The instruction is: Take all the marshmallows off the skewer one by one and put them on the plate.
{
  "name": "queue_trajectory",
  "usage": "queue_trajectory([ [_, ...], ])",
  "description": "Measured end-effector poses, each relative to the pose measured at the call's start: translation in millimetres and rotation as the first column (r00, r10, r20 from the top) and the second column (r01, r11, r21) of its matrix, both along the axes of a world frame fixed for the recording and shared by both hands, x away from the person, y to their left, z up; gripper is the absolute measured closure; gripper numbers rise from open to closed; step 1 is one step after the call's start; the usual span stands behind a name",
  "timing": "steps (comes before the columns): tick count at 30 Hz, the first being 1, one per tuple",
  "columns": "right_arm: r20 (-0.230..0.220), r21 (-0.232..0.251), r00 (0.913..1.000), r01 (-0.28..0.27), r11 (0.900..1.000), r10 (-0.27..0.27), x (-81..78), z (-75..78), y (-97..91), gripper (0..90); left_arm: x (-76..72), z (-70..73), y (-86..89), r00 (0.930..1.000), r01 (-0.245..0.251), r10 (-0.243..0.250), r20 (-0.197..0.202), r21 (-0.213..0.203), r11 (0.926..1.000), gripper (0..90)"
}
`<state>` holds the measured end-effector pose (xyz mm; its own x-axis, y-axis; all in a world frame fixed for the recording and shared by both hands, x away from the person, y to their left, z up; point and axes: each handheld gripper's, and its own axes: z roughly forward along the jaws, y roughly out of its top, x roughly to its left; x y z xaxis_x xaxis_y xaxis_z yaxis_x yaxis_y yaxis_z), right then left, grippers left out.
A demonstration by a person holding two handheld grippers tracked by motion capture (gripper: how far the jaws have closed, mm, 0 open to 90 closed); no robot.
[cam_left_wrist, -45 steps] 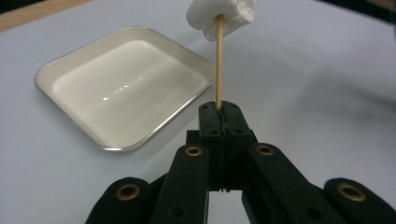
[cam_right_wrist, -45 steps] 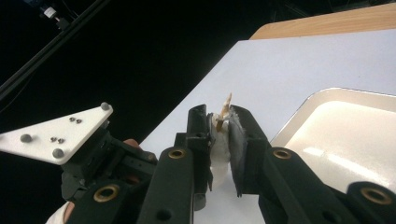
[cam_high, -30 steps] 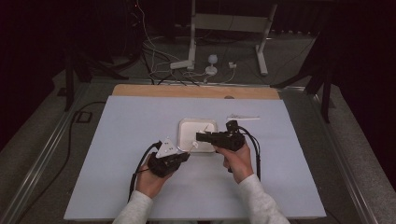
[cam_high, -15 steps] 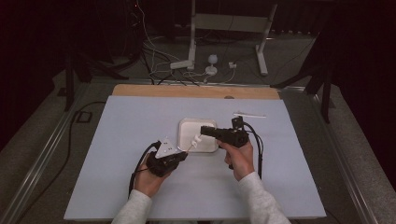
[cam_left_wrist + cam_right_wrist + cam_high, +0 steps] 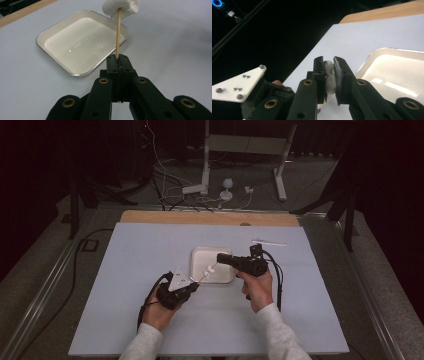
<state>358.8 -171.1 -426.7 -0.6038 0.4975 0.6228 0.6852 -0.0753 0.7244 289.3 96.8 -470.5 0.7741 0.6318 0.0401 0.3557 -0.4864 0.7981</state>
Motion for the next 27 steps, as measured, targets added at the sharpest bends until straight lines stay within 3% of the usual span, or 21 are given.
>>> queue_trajectory([
  [22,0.000,0.066,0.9963,0.085,0.9942,-0.086,10.3,2.2,-12.1,83.2,-2.1,5.3,1.4,0.9993,-0.009,0.008,0.037,0.030,0.9995,90.0],
  [24,0.003,0.073,0.9943,0.106,0.9916,-0.107,10.1,2.6,-13.5,83.4,-1.5,0.8,2.4,0.9992,-0.024,0.021,0.035,0.088,0.9959,90.0],
  [25,0.003,0.128,0.9864,0.163,0.9783,-0.165,13.0,6.8,-28.2,83.7,0.3,-4.3,10.4,0.9994,-0.035,0.035,0.006,0.068,0.9971,90.0],
  [27,0.027,0.101,0.9802,0.193,0.9761,-0.196,15.4,13.3,-41.7,83.0,1.4,-3.8,12.8,0.9992,-0.040,0.040,-0.002,0.051,0.9979,90.0],
])
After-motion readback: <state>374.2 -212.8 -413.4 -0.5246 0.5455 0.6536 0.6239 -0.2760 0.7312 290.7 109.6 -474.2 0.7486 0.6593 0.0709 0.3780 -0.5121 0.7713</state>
